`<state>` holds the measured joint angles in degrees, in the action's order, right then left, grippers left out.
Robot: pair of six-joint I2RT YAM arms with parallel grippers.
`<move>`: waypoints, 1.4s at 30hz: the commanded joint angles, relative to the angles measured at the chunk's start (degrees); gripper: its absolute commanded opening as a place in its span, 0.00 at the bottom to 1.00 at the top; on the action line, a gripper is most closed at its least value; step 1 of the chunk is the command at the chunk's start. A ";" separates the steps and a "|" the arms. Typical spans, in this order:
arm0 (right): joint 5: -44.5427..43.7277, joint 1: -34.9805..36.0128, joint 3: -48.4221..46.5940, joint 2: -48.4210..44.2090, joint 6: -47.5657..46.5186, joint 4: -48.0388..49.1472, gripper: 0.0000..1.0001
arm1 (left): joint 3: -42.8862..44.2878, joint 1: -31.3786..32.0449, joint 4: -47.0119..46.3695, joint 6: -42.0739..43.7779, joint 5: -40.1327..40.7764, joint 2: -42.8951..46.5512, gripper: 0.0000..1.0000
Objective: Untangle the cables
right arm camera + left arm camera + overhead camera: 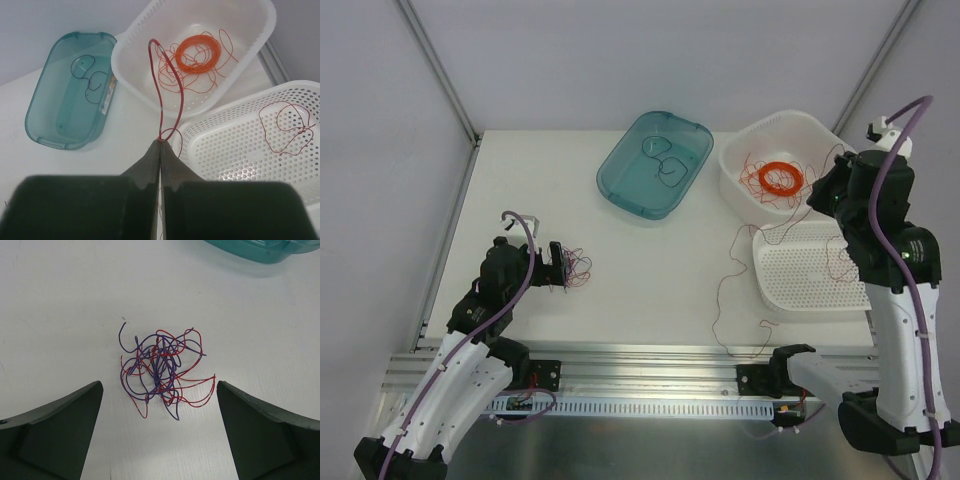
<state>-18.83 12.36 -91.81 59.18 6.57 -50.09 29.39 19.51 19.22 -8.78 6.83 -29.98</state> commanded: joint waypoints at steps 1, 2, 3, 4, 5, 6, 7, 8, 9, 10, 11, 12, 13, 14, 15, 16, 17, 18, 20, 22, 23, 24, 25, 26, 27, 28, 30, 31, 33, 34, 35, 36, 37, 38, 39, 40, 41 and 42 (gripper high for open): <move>7.04 -3.56 -0.21 -4.23 -1.38 2.26 0.01 | 0.50 0.00 -0.77 0.95 1.61 0.27 0.99; 8.62 -4.70 -0.56 -5.20 -1.99 3.66 0.01 | 0.50 0.00 -0.77 1.04 1.61 0.18 0.99; 10.64 -4.89 -1.26 -6.26 -2.69 5.77 0.01 | 0.50 0.00 -0.77 0.95 1.43 0.01 0.99; 11.44 -4.98 -2.57 -6.27 -3.31 6.05 0.01 | 0.50 0.00 -0.77 1.04 1.34 -0.08 0.99; 12.84 -4.98 -4.15 -6.35 -4.27 6.49 0.01 | 0.50 0.00 -0.77 1.04 1.26 -0.17 0.99; 14.33 -4.89 -6.60 -6.36 -4.98 7.10 0.01 | 0.58 -0.08 -0.77 0.95 1.26 -0.34 0.99; 18.09 -5.06 -7.32 -6.44 -5.94 9.37 0.01 | 0.58 -0.08 -0.77 1.04 1.08 -0.43 0.99; 21.17 -4.98 -7.94 -6.27 -6.21 10.35 0.01 | 0.67 0.00 -0.77 0.87 0.99 -0.52 0.99; 23.29 -5.06 -8.55 -6.01 -6.22 11.05 0.01 | 0.67 0.00 -0.85 0.95 0.99 -0.70 0.99; 25.66 -4.98 -9.52 -5.92 -6.04 12.02 0.01 | 0.67 0.00 -0.77 0.95 0.82 -0.70 0.99; 26.38 -4.98 -9.44 -6.09 -6.04 12.72 0.01 | 0.67 0.00 -0.77 0.95 0.73 -0.70 0.99; 27.08 -4.98 -9.00 -6.18 -5.95 13.34 0.01 | 0.67 -0.08 -0.85 0.95 0.73 -0.78 0.99; 28.92 -4.98 -8.22 -5.92 -5.87 14.39 0.01 | 0.67 0.00 -0.85 0.95 0.73 -0.78 0.99; 30.59 -4.98 -8.04 -5.57 -5.60 14.66 0.01 | 0.67 -0.08 -0.77 0.95 0.90 -0.70 0.99; 32.17 -4.98 -7.95 -4.69 -4.91 14.75 0.01 | 0.67 0.00 -0.85 0.95 0.82 -0.61 0.99; 33.06 -5.06 -6.90 -4.60 -4.12 15.10 0.01 | 0.67 0.00 -0.85 0.87 0.82 -0.52 0.99; 32.11 -4.98 -6.28 -4.77 -3.76 15.37 0.01 | 0.58 0.00 -0.85 1.04 0.90 -0.52 0.99; 27.58 -5.06 -5.58 -5.56 -4.54 15.28 0.01 | 0.58 -0.08 -0.85 1.04 0.99 -0.43 0.99; 21.76 -5.07 -4.35 -6.35 -6.21 14.14 0.01 | 0.50 0.00 -0.77 0.95 1.17 -0.08 0.99; 12.83 -5.07 -3.99 -7.23 -8.84 12.39 0.01 | 0.41 0.00 -0.77 0.95 1.26 0.18 0.99; 10.68 -5.33 -3.99 -7.41 -9.46 11.77 0.01 | 0.50 0.00 -0.77 0.95 1.34 0.09 0.99; 8.74 -5.33 -3.90 -7.50 -9.90 11.24 0.01 | 0.50 -0.08 -0.85 0.87 1.26 0.09 0.99; 4.89 -5.42 -3.64 -7.67 -10.60 10.37 0.01 | 0.50 -0.08 -0.77 0.95 0.99 -0.17 0.99; 2.94 -5.59 -3.12 -8.02 -10.70 10.10 0.01 | 0.58 0.00 -0.85 0.95 0.82 -0.17 0.99; 1.27 -5.77 -1.37 -8.20 -10.96 9.83 0.01 | 0.58 0.00 -0.77 0.87 0.73 -0.34 0.99; -1.79 -5.94 -0.22 -8.64 -11.05 9.74 0.01 | 0.58 0.00 -0.85 0.87 0.64 -0.35 0.99; -4.80 -7.08 4.33 -9.87 -10.44 9.57 0.01 | 0.67 0.00 -0.77 0.95 0.64 -0.43 0.99; -6.81 -7.70 6.19 -10.22 -10.26 9.57 0.01 | 0.58 0.00 -0.77 0.95 0.73 -0.26 0.99; -8.59 -10.33 11.01 -11.54 -7.90 9.92 0.01 | 0.58 0.00 -0.85 0.87 0.55 -0.26 0.99; -8.07 -11.64 16.35 -11.98 -6.93 10.88 0.01 | 0.58 0.00 -0.77 0.87 0.47 -0.17 0.99; -7.11 -14.88 18.92 -12.42 -3.79 11.32 0.01 | 0.58 -0.08 -0.77 0.95 0.55 -0.17 0.99; -5.88 -16.91 21.47 -12.42 -2.19 11.93 0.01 | 0.58 0.00 -0.85 0.95 0.55 0.00 0.99; -2.65 -21.72 26.37 -12.42 0.44 12.64 0.01 | 0.58 0.00 -0.77 0.95 0.55 -0.08 0.99; -0.44 -24.55 28.51 -12.25 2.73 12.90 0.01 | 0.58 0.00 -0.77 1.04 0.47 0.01 0.99; 1.93 -27.27 31.23 -11.98 7.10 13.69 0.01 | 0.58 0.00 -0.77 1.04 0.55 0.01 0.99; 6.13 -29.91 33.52 -11.72 8.97 15.79 0.01 | 0.58 0.00 -0.77 0.95 0.47 0.01 0.99; 7.48 -33.68 37.45 -11.19 10.73 16.68 0.01 | 0.50 0.00 -0.85 1.13 0.38 0.09 0.99; 7.67 -34.67 38.80 -10.32 12.14 17.21 0.01 | 0.50 0.00 -0.77 1.13 0.46 0.09 0.99</move>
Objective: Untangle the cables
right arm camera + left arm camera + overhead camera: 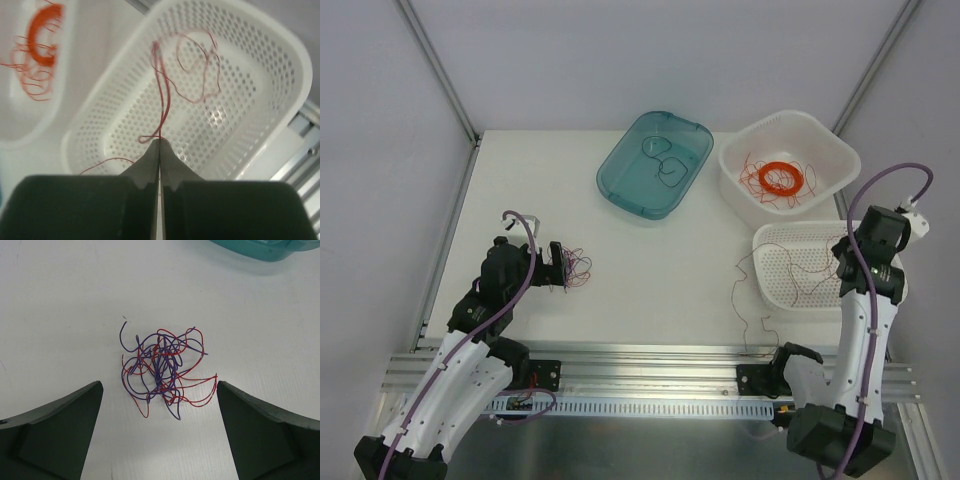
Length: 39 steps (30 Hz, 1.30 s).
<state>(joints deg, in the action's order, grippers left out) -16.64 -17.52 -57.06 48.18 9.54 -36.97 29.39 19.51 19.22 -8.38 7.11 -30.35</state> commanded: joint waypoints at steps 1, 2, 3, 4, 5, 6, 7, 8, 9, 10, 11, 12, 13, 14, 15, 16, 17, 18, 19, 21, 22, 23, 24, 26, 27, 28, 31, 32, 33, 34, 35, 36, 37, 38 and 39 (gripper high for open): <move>4.87 -5.50 5.02 2.68 11.27 4.36 0.01 | 0.58 0.00 -0.77 0.74 0.18 0.55 0.99; 5.13 -6.55 6.51 4.18 11.81 4.62 0.05 | 0.50 0.00 -0.85 0.74 0.18 0.55 0.99; 5.65 -6.82 6.61 5.42 11.82 4.63 0.07 | 0.50 -0.08 -0.85 0.74 0.27 0.64 0.99; 5.66 -6.83 6.26 7.87 10.69 4.11 0.11 | 0.50 0.00 -0.85 0.65 0.27 0.82 0.99; 5.83 -6.83 4.78 8.85 10.15 2.97 0.27 | 0.50 0.00 -0.77 0.65 0.27 0.73 0.99; 6.01 -6.74 3.81 9.38 9.62 0.96 0.38 | 0.50 0.00 -0.85 0.65 0.27 0.82 0.99; 6.53 -6.74 3.10 9.56 8.05 0.15 0.49 | 0.50 0.00 -0.77 0.65 0.36 0.82 0.99; 6.71 -6.57 2.48 8.86 7.25 -0.55 0.64 | 0.50 0.00 -0.77 0.73 0.44 0.82 0.99; 8.10 -6.39 1.17 8.16 5.94 -1.86 0.69 | 0.50 0.00 -0.77 0.65 0.44 0.73 0.99; 9.08 -5.87 0.38 7.63 3.40 -2.66 0.77 | 0.50 0.00 -0.77 0.56 0.27 0.64 0.99; 9.78 -5.16 -0.68 6.67 2.07 -3.71 0.80 | 0.58 0.00 -0.77 0.65 0.18 0.55 0.99; 10.83 -4.11 -2.51 6.23 0.93 -6.51 0.82 | 0.58 0.00 -0.77 0.65 0.01 0.29 0.99; 11.10 -1.23 -3.40 5.96 -0.21 -7.84 0.87 | 0.58 0.00 -0.77 0.56 -0.17 0.29 0.99; 11.28 0.36 -4.02 5.17 -2.14 -9.33 0.88 | 0.67 0.00 -0.85 0.56 -0.17 0.03 0.99; 12.33 2.21 -4.72 4.73 -2.85 -11.70 0.89 | 0.67 0.00 -0.77 0.65 -0.17 -0.06 0.99; 13.12 6.05 -4.73 4.12 -3.64 -12.85 0.89 | 0.67 -0.08 -0.77 0.56 -0.17 0.03 0.99; 13.82 8.44 -4.56 3.76 -4.61 -13.99 0.89 | 0.67 0.00 -0.77 0.65 -0.17 -0.15 0.99; 15.57 10.90 -4.12 2.98 -4.88 -16.01 0.89 | 0.67 0.00 -0.77 0.56 -0.17 -0.24 0.99; 16.63 15.97 -2.64 2.71 -4.80 -16.72 0.89 | 0.67 0.00 -0.77 0.65 -0.26 -0.24 0.99; 21.11 21.01 -0.35 1.92 -1.82 -18.48 0.89 | 0.67 0.00 -0.77 0.65 -0.35 -0.33 0.99; 21.21 26.34 2.54 1.57 -0.33 -18.84 0.89 | 0.67 -0.08 -0.77 0.65 -0.35 -0.33 0.99; 21.04 29.27 4.13 1.13 1.43 -18.23 0.88 | 0.58 -0.08 -0.77 0.65 -0.35 -0.33 0.99; 20.17 34.78 5.63 0.43 4.40 -17.70 0.86 | 0.67 -0.08 -0.85 0.56 -0.35 -0.24 0.99; 19.63 39.91 10.29 0.25 7.32 -15.69 0.84 | 0.67 0.00 -0.77 0.65 -0.35 -0.41 0.99; 19.63 44.28 11.78 0.94 10.12 -14.81 0.83 | 0.67 0.00 -0.85 0.65 -0.52 -0.41 0.99; 19.55 46.41 13.10 1.30 11.45 -13.84 0.82 | 0.67 0.00 -0.85 0.65 -0.52 -0.41 0.99; 18.67 52.05 18.72 3.57 15.59 -8.92 0.80 | 0.67 -0.08 -0.77 0.65 -0.70 -0.41 0.99; 18.58 52.93 20.48 4.11 16.81 -5.60 0.79 | 0.67 0.00 -0.77 0.65 -0.70 -0.50 0.99; 18.32 53.63 23.37 4.55 17.52 -3.92 0.77 | 0.67 0.00 -0.77 0.65 -0.70 -0.41 0.99; 18.31 54.51 24.96 4.81 18.40 -2.25 0.70 | 0.67 -0.08 -0.77 0.65 -0.61 -0.41 0.99; 18.14 54.96 26.02 5.86 18.58 0.56 0.66 | 0.58 -0.08 -0.77 0.56 -0.61 -0.24 0.99; 18.23 55.13 27.42 6.22 18.58 1.72 0.60 | 0.58 0.00 -0.77 0.65 -0.61 -0.24 0.99; 18.23 55.57 27.70 6.74 17.98 2.68 0.51 | 0.58 0.00 -0.77 0.56 -0.61 -0.15 0.99; 17.70 55.84 27.70 7.71 17.71 4.00 0.47 | 0.58 0.00 -0.77 0.65 -0.70 -0.06 0.99; 17.52 56.36 27.70 8.41 17.27 4.36 0.38 | 0.58 0.00 -0.77 0.56 -0.70 -0.06 0.99</move>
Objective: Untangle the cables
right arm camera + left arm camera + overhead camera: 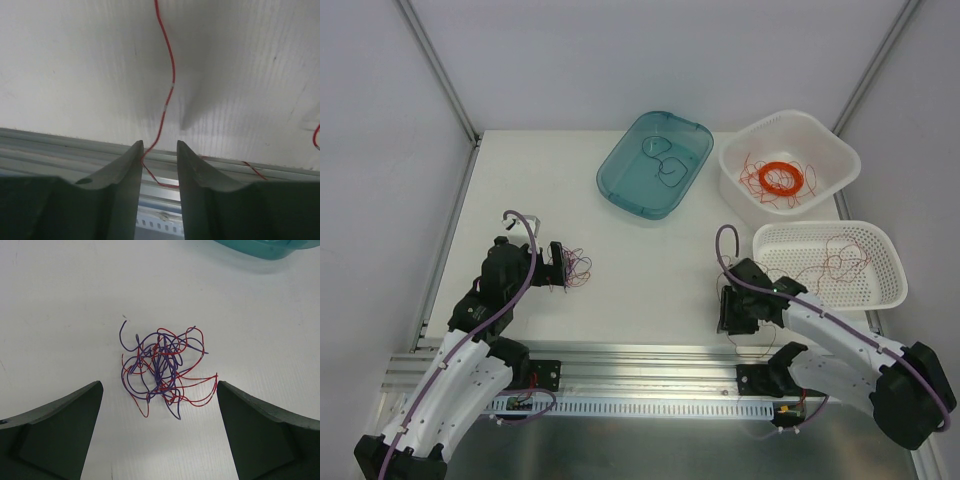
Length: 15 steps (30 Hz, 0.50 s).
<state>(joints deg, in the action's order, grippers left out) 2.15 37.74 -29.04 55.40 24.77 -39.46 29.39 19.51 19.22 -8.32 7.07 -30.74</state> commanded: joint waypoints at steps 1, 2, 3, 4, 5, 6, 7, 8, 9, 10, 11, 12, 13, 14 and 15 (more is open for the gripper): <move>-1.19 1.29 -0.49 1.81 1.51 7.38 0.34 | 0.58 0.00 -0.77 0.49 -0.74 0.42 0.99; -0.93 1.55 -0.84 2.26 0.81 7.73 0.30 | 0.58 0.00 -0.77 0.49 -0.74 0.42 0.99; -1.10 2.25 -1.45 2.69 0.45 7.39 0.17 | 0.58 0.00 -0.77 0.49 -0.83 0.42 0.99; -1.36 2.60 -3.46 2.44 0.19 6.86 0.09 | 0.58 -0.08 -0.85 0.58 -0.74 0.59 0.99; -1.71 2.87 -4.79 2.09 -0.68 5.29 0.02 | 0.58 0.00 -0.77 0.50 -0.74 0.77 0.99; -1.71 3.13 -6.28 1.21 -1.21 4.14 0.01 | 0.58 0.00 -0.77 0.49 -0.74 0.77 0.99; -1.71 3.05 -10.47 0.68 -1.92 2.91 0.01 | 0.50 0.00 -0.77 0.58 -0.74 0.77 0.99; -1.63 3.05 -12.78 0.24 -2.45 0.46 0.01 | 0.58 0.00 -0.85 0.50 -0.74 0.77 0.99; -1.54 3.05 -15.76 -0.11 -3.67 -0.87 0.01 | 0.58 0.00 -0.94 0.58 -0.74 0.77 0.99; -1.36 3.13 -18.57 -0.46 -4.29 -2.18 0.01 | 0.58 0.00 -0.85 0.58 -0.74 0.86 0.99; -0.84 3.05 -24.95 -0.29 -4.99 -4.63 0.01 | 0.58 0.00 -0.85 0.50 -0.74 0.77 0.99; -0.49 3.13 -28.23 -0.03 -6.30 -5.79 0.01 | 0.58 0.00 -0.85 0.58 -0.83 0.77 0.99; -0.22 3.13 -31.40 0.93 -6.84 -7.02 0.01 | 0.58 0.00 -0.94 0.50 -0.83 0.77 0.99; 0.13 3.05 -38.57 1.64 -7.45 -9.29 0.01 | 0.58 0.00 -0.94 0.49 -0.92 0.86 0.99; -0.04 3.05 -41.51 2.17 -8.07 -10.27 0.01 | 0.58 0.00 -0.94 0.58 -0.92 0.77 0.99</move>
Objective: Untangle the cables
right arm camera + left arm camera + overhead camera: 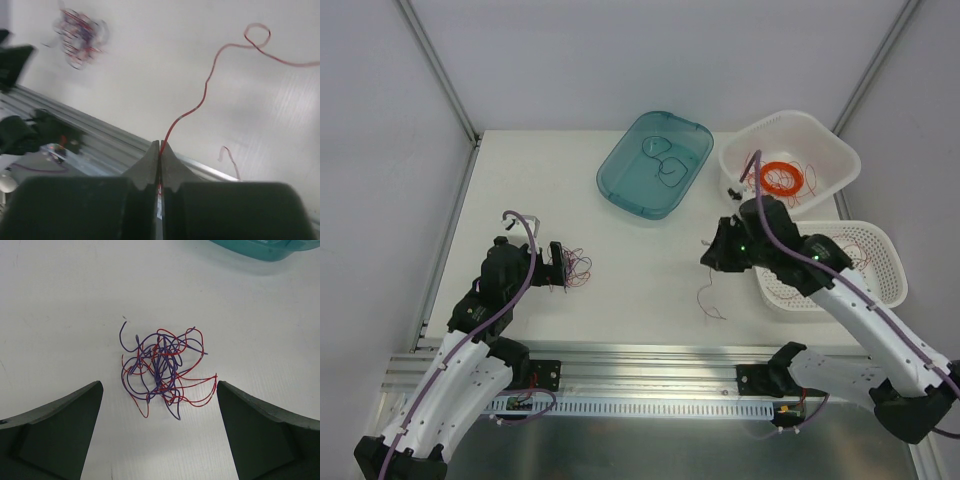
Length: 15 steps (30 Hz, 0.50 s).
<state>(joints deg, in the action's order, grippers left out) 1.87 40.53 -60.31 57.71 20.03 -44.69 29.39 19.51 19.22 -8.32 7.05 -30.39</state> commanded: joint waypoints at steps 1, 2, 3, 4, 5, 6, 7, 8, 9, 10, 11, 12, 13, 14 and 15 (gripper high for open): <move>0.33 0.33 -13.66 1.07 -4.20 -5.93 0.01 | 0.58 -0.08 -0.94 0.58 -0.81 0.51 0.99; -0.11 0.16 -16.39 1.43 -4.73 -7.07 0.01 | 0.58 0.00 -1.03 0.58 -0.81 0.51 0.99; -0.63 -0.19 -21.46 1.79 -5.26 -7.60 0.01 | 0.58 0.00 -1.03 0.58 -0.72 0.68 0.99; -0.90 -0.63 -23.60 2.14 -5.96 -8.04 0.01 | 0.50 0.00 -0.94 0.50 -0.63 0.69 0.99; -0.81 -1.50 -25.54 2.49 -7.19 -8.92 0.01 | 0.50 -0.08 -0.94 0.49 -0.55 0.86 0.99; -0.64 -3.77 -29.64 2.67 -7.63 -9.45 0.01 | 0.50 0.00 -0.94 0.49 -0.54 0.86 0.99; -0.55 -5.10 -31.25 2.75 -8.16 -9.80 0.01 | 0.50 0.00 -1.03 0.49 -0.46 1.03 0.99; -0.55 -6.59 -32.92 2.76 -9.30 -10.24 0.01 | 0.50 0.00 -1.03 0.58 -0.46 0.95 0.99; -0.81 -9.74 -34.94 2.41 -9.83 -10.33 0.01 | 0.50 0.00 -1.03 0.58 -0.54 0.95 0.99; -1.25 -11.51 -35.74 2.23 -10.53 -10.42 0.01 | 0.50 -0.08 -1.03 0.50 -0.54 1.04 0.99; -1.43 -13.44 -36.19 1.71 -11.84 -10.68 0.01 | 0.50 0.00 -0.94 0.58 -0.54 0.95 0.99; -1.52 -17.73 -36.45 1.35 -12.38 -10.68 0.01 | 0.50 0.00 -0.94 0.58 -0.54 1.04 0.99; -1.52 -19.86 -36.45 1.00 -12.91 -10.51 0.01 | 0.50 0.00 -1.03 0.67 -0.54 1.21 0.99; -1.52 -21.88 -36.37 0.65 -13.52 -10.16 0.01 | 0.41 0.00 -1.03 0.58 -0.46 1.21 0.99; -1.52 -25.90 -36.19 -0.05 -13.88 -10.16 0.01 | 0.50 0.00 -0.94 0.58 -0.46 1.21 0.99</move>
<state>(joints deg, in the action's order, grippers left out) 1.15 20.88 -95.18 58.98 9.82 -52.80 29.39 19.51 19.20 -8.32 7.05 -29.82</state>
